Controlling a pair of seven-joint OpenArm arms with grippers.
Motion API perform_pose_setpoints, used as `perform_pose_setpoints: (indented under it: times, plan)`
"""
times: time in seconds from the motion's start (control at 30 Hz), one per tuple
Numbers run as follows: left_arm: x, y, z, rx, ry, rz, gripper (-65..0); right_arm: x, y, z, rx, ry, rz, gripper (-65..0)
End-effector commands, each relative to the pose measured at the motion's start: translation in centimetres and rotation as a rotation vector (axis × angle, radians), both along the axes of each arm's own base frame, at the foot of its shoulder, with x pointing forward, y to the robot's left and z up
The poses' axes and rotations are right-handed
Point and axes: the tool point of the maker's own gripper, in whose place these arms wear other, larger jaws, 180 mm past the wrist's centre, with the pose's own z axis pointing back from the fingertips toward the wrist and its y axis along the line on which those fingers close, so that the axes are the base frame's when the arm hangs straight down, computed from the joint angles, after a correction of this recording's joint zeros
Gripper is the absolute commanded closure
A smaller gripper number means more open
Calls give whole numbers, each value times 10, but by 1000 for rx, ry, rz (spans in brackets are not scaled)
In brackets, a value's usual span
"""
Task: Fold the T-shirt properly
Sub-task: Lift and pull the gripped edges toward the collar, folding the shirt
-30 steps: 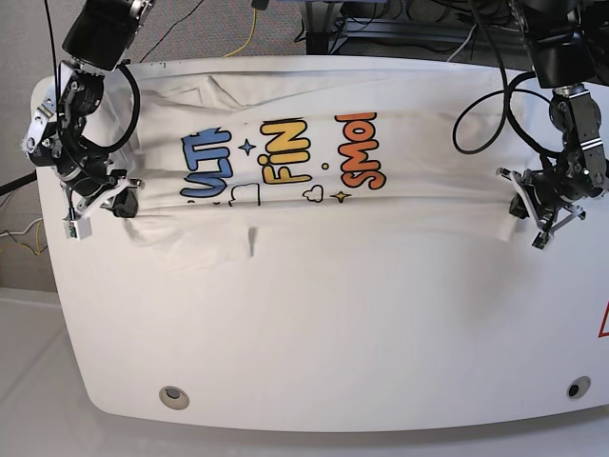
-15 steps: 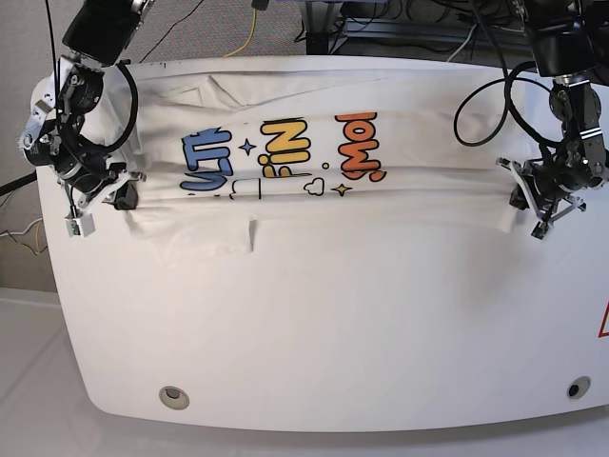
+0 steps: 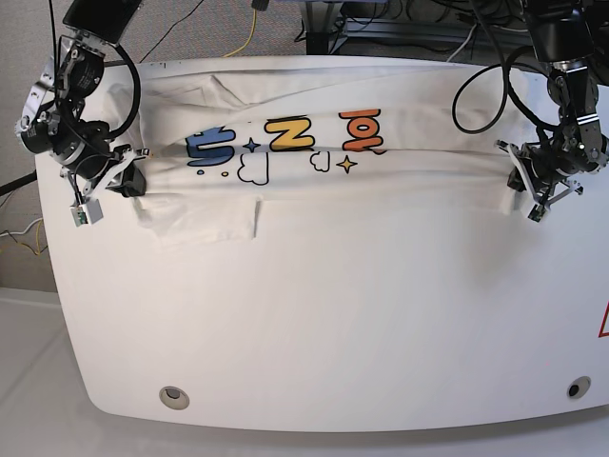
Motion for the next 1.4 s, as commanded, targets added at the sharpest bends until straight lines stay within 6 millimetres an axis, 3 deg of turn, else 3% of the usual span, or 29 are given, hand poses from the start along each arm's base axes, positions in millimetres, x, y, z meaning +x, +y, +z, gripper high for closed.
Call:
perform_pose_setpoints:
  times: [0.0,0.43,0.77,0.9,1.1,1.17,1.37]
  plan:
    - [4,9,10,24,-27,2,0,2,-1,11,-18,-39,10,0]
    - [-18,9,9,66,-7,-35,0,-30,10,-8,-11,27,9,0]
    - [-31,16,5,89,29,-40,0,-42,15,-16,-9,60,11,0]
    - [-26,19,3,91,39,-24,0,-51,15,-23,-19,95,23,0]
    - [-23,20,3,95,36,-22,0,-50,13,-23,-31,95,30,-198]
    - [-17,15,8,79,-2,-33,-35,-51,14,-25,-31,95,29,-277]
    - [-4,9,15,60,-53,-46,-283,-52,12,-25,-35,91,21,-322]
